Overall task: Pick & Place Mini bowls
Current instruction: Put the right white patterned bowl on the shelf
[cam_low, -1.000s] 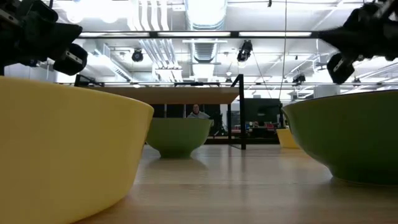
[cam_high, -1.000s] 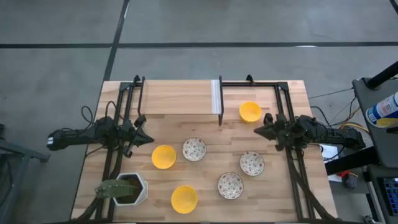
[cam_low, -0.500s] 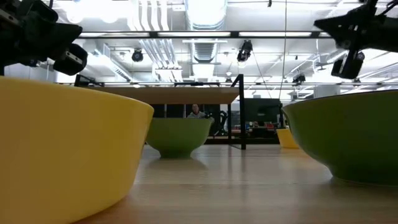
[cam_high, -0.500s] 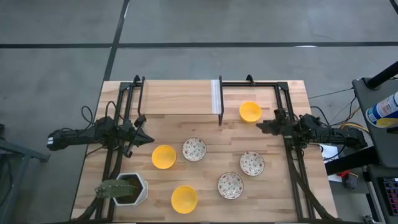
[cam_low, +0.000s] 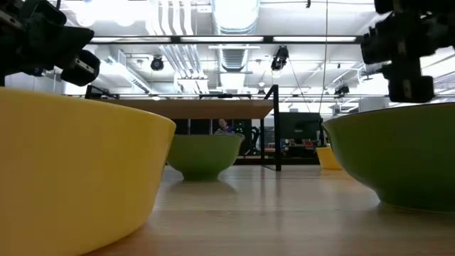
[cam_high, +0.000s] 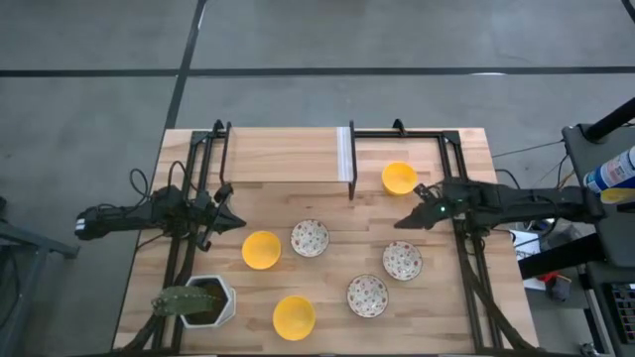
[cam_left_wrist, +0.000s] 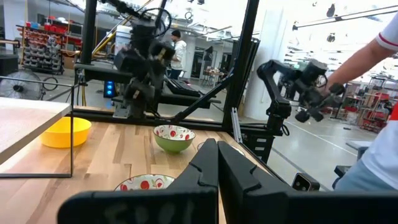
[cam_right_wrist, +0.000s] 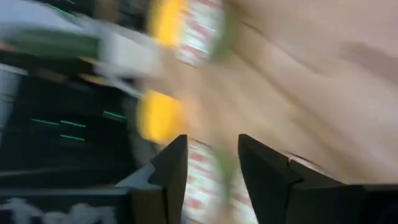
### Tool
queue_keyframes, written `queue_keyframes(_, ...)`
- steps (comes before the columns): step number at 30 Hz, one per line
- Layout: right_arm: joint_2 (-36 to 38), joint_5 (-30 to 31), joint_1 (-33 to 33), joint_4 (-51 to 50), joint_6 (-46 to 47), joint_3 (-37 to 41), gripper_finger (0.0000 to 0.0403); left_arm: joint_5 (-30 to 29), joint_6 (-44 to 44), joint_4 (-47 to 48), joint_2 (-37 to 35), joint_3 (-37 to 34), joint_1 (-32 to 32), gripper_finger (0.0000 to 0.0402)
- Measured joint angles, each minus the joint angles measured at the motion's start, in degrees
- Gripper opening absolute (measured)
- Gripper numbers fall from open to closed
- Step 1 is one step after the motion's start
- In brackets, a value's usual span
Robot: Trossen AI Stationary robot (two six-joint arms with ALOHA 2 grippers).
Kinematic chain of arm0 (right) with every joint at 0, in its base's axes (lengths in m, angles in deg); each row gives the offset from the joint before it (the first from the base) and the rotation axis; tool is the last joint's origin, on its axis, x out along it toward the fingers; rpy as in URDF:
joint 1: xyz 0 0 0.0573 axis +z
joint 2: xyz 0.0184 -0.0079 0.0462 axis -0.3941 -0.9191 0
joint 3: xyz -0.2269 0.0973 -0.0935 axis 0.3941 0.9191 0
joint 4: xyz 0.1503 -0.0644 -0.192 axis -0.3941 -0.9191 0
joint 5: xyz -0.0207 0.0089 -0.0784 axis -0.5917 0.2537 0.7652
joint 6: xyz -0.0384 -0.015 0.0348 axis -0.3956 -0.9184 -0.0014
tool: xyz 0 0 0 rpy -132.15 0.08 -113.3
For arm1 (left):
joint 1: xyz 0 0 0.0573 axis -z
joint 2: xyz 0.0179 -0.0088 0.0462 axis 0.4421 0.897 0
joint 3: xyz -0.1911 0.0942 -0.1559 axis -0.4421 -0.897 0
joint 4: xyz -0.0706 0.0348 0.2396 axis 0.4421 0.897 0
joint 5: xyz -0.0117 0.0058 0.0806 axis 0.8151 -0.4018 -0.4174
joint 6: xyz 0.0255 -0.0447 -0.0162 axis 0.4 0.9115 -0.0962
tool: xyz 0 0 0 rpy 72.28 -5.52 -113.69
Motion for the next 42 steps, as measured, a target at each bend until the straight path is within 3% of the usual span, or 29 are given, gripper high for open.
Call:
queue_keyframes(4, -7.6, 1.3, 0.0, -17.7, -10.8, -7.7, 0.015, 0.0, 0.0, 0.0, 0.0, 0.0, 0.0, 0.0)
queue_keyframes(7, -12.7, 2.9, 0.0, -23.2, -14.9, -11.4, 0.0149, 0.0, 0.0, 0.0, 0.0, 0.0, 0.0, 0.0)
queue_keyframes(22, -29.1, 1.7, 0.8, -25.3, -24.1, -15.9, 0.0136, 0.0, 0.0, 0.0, 0.0, 0.0, 0.0, 0.0)
queue_keyframes(42, -37.8, 5.5, 6.1, -27.4, -28.9, -15.9, 0.0137, 0.0, 0.0, 0.0, 0.0, 0.0, 0.0, 0.0)
